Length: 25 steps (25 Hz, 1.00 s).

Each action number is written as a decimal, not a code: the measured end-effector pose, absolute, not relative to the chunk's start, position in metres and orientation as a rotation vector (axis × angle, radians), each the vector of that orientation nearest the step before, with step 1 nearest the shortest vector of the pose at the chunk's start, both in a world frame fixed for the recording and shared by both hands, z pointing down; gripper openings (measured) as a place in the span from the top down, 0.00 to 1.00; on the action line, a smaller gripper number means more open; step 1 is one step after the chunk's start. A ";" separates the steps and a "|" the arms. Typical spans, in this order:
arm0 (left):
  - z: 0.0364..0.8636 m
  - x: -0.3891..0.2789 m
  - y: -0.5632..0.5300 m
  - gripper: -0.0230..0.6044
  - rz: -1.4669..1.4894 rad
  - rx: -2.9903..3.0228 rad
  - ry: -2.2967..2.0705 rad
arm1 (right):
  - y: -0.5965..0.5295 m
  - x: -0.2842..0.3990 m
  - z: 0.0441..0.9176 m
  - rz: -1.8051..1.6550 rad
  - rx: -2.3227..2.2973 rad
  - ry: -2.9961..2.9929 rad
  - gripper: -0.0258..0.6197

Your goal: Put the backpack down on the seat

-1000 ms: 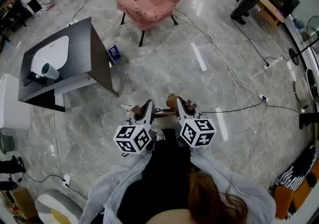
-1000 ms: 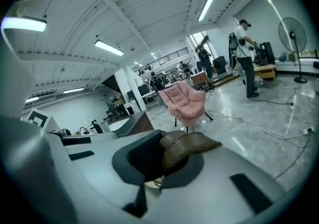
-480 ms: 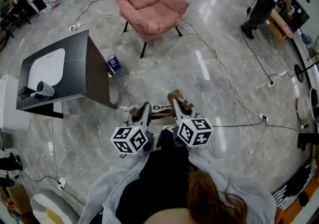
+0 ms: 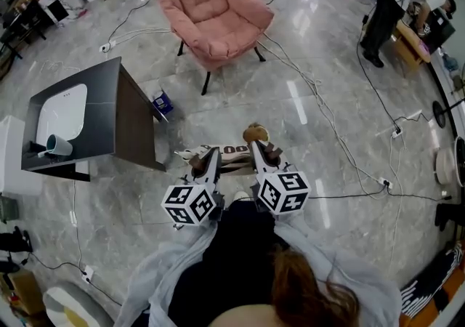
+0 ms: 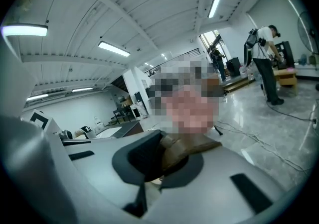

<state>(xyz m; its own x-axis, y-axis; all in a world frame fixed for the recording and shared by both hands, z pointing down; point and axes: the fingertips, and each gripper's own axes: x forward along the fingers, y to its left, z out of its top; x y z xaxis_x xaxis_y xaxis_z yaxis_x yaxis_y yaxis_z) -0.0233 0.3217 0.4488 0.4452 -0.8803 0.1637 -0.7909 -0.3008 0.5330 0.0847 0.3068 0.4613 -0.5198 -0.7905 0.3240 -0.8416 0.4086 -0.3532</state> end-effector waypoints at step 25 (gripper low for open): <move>0.455 -0.013 0.248 0.94 -0.158 2.152 -1.388 | 0.246 0.095 0.482 0.879 1.468 -2.525 0.95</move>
<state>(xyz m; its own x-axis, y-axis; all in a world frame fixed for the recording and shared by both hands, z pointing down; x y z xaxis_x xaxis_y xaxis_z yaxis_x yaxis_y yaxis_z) -0.0133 0.2479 0.4553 0.4550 -0.8679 0.1993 -0.8007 -0.3008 0.5181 0.0949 0.2461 0.4820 -0.5336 -0.7688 0.3524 -0.8214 0.3718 -0.4325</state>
